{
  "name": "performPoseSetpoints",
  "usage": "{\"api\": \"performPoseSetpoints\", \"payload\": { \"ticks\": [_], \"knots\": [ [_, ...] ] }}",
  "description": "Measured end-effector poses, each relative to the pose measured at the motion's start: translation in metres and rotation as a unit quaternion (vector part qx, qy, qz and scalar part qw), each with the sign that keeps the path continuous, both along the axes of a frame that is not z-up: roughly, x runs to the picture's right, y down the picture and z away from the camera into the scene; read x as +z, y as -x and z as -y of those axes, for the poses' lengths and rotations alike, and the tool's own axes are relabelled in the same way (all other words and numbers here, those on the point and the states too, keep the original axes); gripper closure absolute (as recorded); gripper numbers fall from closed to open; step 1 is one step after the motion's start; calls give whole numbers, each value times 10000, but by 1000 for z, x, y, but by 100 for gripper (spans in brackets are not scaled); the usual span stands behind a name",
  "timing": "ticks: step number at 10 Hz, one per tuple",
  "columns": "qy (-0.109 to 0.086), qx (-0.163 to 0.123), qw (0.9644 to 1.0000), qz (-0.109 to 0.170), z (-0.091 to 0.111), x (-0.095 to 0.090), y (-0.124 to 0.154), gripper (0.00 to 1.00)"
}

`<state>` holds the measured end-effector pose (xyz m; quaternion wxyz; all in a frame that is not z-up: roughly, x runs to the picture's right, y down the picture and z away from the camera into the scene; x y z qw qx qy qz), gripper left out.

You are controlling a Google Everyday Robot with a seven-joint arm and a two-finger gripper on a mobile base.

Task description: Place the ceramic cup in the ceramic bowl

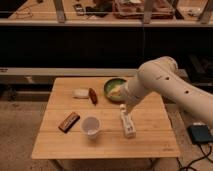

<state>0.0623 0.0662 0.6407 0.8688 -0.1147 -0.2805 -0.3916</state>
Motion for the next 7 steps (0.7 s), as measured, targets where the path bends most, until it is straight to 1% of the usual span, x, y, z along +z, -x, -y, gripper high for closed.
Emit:
{"api": "performPoseSetpoints", "payload": {
  "ticks": [1, 2, 3, 4, 6, 7],
  "knots": [
    [-78, -357, 9992, 148, -10, 11, -2, 35],
    [-143, -701, 9970, 280, -21, 21, -4, 35],
    [-174, -874, 9954, 350, -26, 27, -5, 35],
    [-184, -938, 9947, 373, -28, 28, -6, 35],
    [-187, -956, 9945, 390, -28, 28, -6, 35],
    [-196, -1010, 9937, 437, -29, 28, -5, 35]
  ]
}}
